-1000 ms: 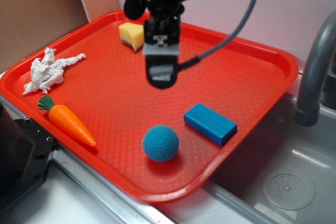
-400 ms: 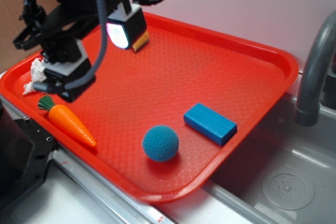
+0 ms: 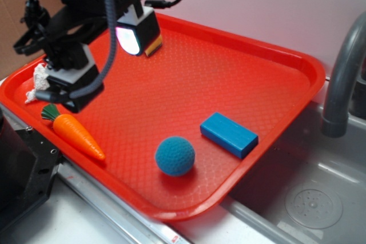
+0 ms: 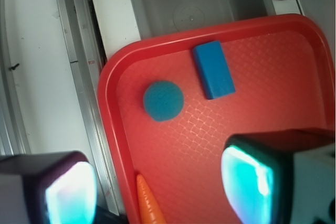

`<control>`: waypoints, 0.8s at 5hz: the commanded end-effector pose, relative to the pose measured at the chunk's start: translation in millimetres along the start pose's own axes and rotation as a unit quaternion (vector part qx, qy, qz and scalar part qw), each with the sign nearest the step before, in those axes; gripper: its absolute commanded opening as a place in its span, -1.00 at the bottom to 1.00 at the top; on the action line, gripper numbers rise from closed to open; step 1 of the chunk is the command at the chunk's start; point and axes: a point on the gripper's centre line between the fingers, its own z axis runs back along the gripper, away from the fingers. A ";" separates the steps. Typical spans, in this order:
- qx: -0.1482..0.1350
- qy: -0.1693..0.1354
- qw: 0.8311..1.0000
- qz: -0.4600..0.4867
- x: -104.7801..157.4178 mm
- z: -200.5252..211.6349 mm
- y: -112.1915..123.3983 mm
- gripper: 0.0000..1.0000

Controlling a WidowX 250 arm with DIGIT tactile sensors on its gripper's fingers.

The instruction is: Grab the blue ball.

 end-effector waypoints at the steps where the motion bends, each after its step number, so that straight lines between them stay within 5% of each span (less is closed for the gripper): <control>1: 0.000 0.034 0.999 -0.030 -13.5 -47.6 6.9 1.00; 3: -0.032 0.034 0.998 0.031 4.3 -104.6 8.8 1.00; 4: -0.048 0.000 0.995 0.087 10.6 -106.1 -0.6 1.00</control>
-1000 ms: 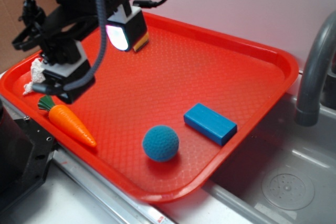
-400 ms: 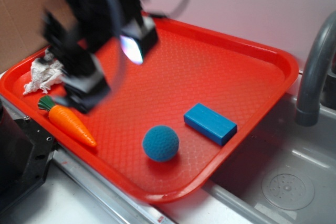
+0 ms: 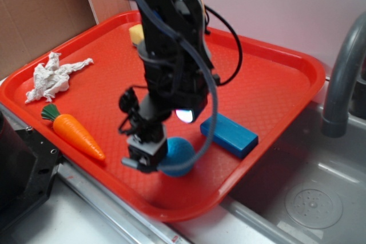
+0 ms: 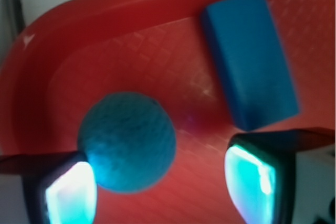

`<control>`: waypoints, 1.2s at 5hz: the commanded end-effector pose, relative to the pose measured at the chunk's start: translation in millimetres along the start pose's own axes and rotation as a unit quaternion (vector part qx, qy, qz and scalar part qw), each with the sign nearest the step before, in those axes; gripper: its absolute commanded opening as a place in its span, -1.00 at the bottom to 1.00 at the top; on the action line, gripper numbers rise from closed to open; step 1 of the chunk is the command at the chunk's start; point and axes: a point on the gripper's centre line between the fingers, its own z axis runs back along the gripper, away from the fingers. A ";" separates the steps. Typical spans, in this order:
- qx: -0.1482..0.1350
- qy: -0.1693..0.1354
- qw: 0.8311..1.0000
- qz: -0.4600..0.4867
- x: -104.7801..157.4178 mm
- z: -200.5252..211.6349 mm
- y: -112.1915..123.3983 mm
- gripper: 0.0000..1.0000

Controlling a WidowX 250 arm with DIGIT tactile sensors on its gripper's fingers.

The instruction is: Grab the blue ball.

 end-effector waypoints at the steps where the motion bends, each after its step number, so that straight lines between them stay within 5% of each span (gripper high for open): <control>1: -0.006 -0.041 0.990 0.138 -7.9 12.6 -45.6 1.00; 3: -0.001 -0.082 0.988 0.131 2.3 -4.7 -47.3 1.00; 5: 0.000 -0.045 0.990 0.135 -8.2 -15.7 -37.2 1.00; 6: 0.000 -0.037 0.989 0.140 -15.8 -19.8 -28.5 0.77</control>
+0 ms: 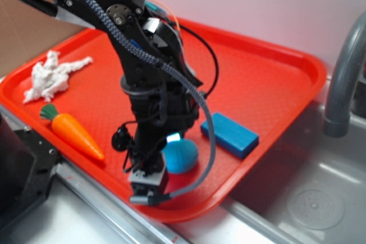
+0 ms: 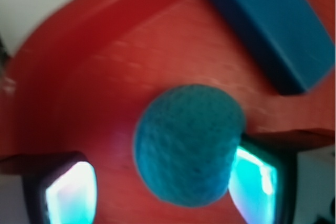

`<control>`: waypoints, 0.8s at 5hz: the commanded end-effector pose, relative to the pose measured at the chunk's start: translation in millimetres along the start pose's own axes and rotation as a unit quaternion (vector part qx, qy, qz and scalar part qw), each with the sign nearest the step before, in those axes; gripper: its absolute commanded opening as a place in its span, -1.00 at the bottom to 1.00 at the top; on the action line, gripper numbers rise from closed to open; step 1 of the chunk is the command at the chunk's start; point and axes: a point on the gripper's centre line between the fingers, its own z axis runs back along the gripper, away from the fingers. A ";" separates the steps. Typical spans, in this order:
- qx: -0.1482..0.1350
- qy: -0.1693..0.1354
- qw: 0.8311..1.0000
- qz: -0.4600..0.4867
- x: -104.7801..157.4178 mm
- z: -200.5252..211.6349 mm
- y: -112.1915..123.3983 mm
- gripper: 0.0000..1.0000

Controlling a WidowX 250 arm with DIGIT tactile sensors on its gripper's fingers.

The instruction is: Grab the blue ball.

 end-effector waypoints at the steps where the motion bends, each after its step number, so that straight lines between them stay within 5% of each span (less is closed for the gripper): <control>1: 0.000 -0.004 1.000 -0.006 -17.8 -5.9 -6.5 -1.00; 3: 0.001 -0.011 1.000 -0.017 -22.8 1.9 -11.7 -1.00; 4: 0.031 -0.031 0.999 0.024 -48.4 51.7 -0.8 -1.00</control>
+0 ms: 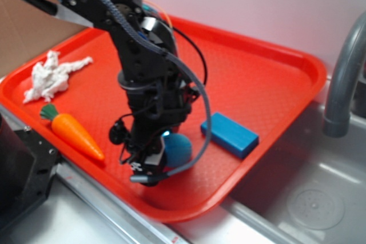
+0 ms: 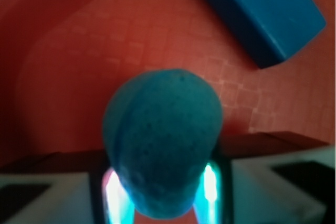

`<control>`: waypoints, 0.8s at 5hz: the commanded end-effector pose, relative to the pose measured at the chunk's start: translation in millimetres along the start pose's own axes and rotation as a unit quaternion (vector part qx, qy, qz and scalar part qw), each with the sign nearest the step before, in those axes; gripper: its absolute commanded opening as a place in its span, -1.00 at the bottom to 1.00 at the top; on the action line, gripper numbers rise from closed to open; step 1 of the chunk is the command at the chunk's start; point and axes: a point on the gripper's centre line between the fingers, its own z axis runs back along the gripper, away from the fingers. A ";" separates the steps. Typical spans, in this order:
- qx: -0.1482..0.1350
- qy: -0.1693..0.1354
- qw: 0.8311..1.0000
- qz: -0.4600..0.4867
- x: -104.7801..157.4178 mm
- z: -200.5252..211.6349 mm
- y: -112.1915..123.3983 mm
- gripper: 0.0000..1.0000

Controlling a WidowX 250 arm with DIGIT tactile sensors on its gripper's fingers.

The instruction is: Grab the blue ball.

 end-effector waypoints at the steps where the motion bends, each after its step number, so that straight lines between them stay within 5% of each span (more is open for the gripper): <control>1: 0.041 -0.047 0.990 0.129 -75.1 102.5 2.4 -1.00; 3: -0.002 0.029 0.970 0.240 -91.4 126.8 19.5 -1.00; 4: 0.005 0.058 0.949 0.309 -103.9 127.4 35.3 -1.00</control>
